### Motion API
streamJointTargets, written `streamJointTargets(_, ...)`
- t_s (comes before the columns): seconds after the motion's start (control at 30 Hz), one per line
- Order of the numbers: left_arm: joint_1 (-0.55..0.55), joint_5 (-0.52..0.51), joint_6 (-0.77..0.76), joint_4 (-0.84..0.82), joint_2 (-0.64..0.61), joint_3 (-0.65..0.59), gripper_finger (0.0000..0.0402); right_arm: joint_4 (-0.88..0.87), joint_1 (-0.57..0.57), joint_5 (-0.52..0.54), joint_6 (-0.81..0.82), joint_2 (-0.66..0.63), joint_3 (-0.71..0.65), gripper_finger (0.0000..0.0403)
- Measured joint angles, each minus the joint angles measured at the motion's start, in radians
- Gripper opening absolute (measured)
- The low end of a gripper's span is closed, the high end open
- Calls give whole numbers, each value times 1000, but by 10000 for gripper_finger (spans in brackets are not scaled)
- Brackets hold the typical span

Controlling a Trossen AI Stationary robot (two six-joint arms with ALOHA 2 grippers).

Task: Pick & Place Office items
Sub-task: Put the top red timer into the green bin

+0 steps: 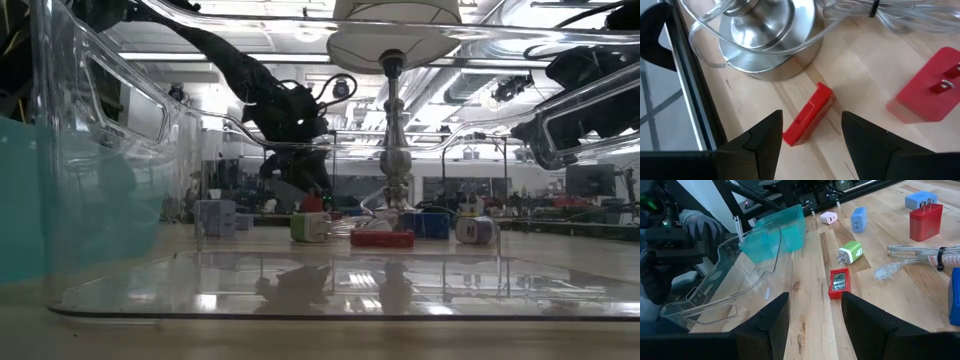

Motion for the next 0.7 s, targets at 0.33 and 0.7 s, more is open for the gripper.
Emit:
streamJointTargets(0.33, 10, 38, 43, -48, 0, 0, 195, 0, 0, 0, 0, 0, 0, 166)
streamJointTargets(0.7, 55, 150, -24, -43, 0, 0, 195, 0, 0, 0, 0, 0, 0, 166)
